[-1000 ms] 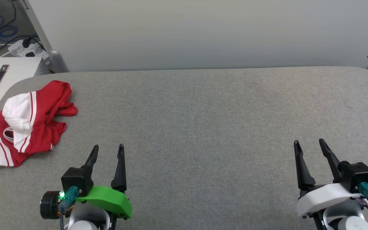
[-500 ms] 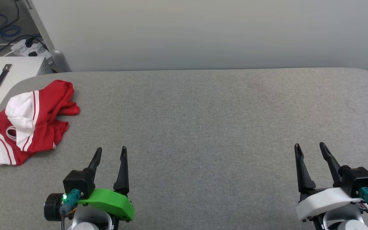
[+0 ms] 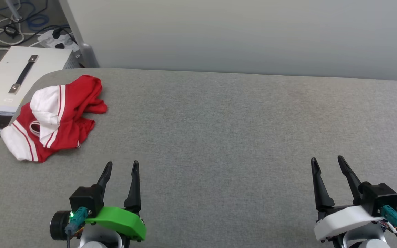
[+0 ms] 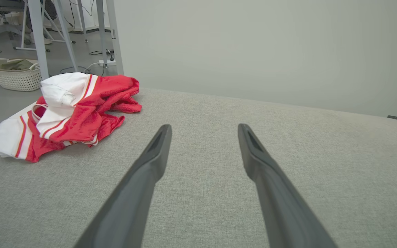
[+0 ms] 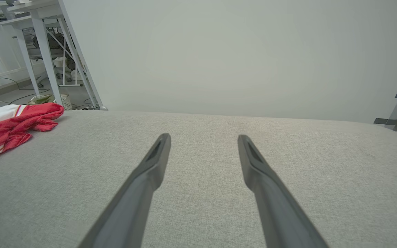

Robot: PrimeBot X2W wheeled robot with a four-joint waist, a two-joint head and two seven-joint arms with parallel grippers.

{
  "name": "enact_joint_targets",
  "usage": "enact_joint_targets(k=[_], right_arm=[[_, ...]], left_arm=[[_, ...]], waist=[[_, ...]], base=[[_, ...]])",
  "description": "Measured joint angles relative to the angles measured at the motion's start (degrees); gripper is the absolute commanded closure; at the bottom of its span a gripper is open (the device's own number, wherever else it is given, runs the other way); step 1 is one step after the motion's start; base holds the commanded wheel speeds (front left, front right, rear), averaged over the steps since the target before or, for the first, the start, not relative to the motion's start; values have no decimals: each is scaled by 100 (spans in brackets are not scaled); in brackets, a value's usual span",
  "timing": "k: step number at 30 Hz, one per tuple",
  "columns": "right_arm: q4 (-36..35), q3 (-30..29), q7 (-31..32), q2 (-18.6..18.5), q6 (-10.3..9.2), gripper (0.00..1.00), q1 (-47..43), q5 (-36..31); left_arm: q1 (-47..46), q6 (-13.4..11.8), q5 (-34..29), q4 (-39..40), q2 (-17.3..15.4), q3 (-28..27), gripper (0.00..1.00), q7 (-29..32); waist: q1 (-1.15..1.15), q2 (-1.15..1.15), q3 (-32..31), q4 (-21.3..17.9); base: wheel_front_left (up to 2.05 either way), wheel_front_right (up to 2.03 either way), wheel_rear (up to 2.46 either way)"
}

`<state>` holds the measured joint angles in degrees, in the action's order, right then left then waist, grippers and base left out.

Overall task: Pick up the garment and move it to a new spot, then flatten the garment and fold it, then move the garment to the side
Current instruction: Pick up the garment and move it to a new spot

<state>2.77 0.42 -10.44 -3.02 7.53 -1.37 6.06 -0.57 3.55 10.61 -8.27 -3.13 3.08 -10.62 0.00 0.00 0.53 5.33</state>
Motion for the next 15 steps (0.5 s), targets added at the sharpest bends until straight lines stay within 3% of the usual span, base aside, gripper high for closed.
enact_joint_targets(k=[15], right_arm=[[222, 345, -187, 3, 0, 0, -21, 147]], left_arm=[[57, 82, 118, -126, 0, -37, 0, -171]], waist=[[0, 0, 4, 966]], base=[[0, 0, 0]])
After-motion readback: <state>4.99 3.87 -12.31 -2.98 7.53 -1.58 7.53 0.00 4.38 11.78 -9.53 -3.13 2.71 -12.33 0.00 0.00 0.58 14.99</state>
